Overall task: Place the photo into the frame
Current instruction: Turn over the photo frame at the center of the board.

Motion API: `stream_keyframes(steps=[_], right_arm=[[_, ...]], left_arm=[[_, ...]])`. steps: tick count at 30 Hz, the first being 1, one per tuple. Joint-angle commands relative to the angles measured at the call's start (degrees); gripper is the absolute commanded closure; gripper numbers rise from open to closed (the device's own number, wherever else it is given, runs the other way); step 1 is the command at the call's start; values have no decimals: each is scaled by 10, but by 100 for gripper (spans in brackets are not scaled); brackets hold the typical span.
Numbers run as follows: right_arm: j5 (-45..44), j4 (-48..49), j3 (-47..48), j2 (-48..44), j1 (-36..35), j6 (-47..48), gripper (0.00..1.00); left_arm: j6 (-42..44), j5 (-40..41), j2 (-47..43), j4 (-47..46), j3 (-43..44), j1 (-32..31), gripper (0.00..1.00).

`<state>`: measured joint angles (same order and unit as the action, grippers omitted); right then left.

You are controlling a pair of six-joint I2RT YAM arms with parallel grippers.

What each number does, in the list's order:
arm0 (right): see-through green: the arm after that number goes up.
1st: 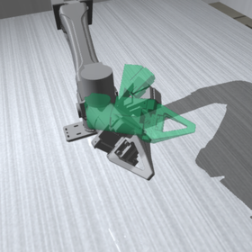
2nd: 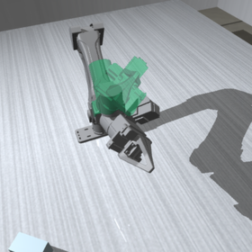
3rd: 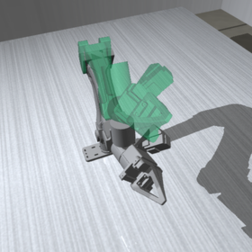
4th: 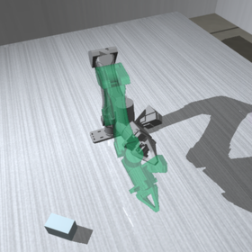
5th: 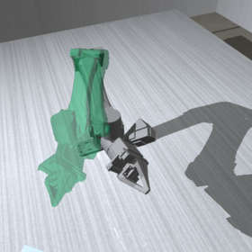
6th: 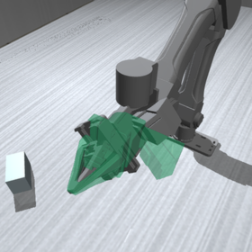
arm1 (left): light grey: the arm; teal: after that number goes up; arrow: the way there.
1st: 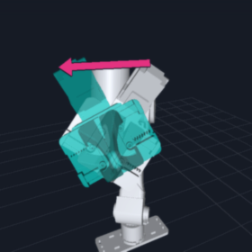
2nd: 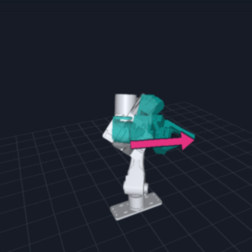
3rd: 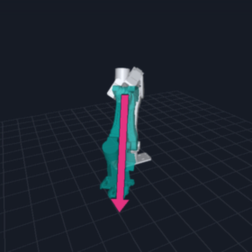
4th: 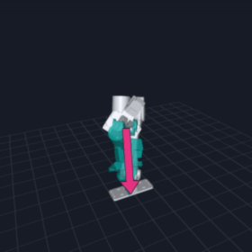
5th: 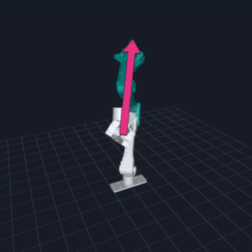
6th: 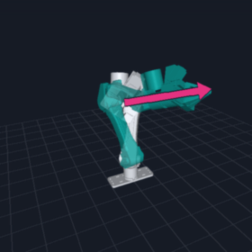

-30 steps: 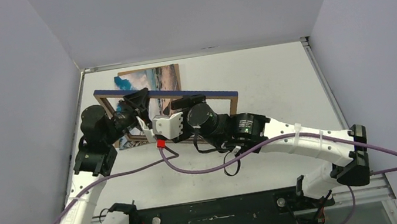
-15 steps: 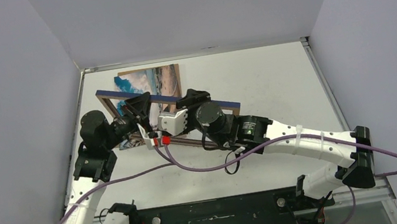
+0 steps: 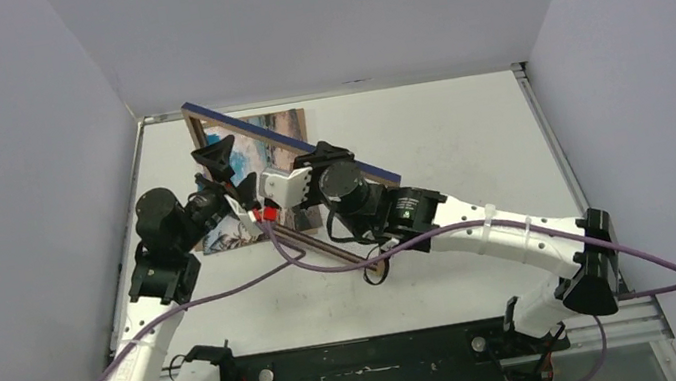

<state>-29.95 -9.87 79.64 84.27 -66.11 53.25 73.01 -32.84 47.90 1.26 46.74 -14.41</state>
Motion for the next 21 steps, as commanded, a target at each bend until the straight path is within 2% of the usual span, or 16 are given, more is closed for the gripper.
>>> stream_keyframes(steps=[1, 3, 7, 12, 14, 18, 21], right_arm=[[-70, 7, 31, 16, 69, -113, 95], [-46, 8, 6, 5, 106, -157, 95], [-5, 12, -32, -14, 186, -269, 95], [44, 11, -91, -41, 307, -452, 95], [70, 14, -121, -58, 348, -521, 95], [69, -4, -166, -72, 396, -593, 95], [77, -27, -194, -81, 435, -626, 95]], left_arm=[[-139, 46, 5, -74, 46, -1, 8], [-190, 60, 11, -64, 57, 20, 0], [-281, 81, 33, 9, 87, 67, 4], [-315, 178, 103, 148, 149, 90, 4], [-342, 180, 126, 172, 155, 114, 4], [-380, 208, 173, 200, 146, 139, 4], [-420, 198, 211, 223, 147, 178, 4]])
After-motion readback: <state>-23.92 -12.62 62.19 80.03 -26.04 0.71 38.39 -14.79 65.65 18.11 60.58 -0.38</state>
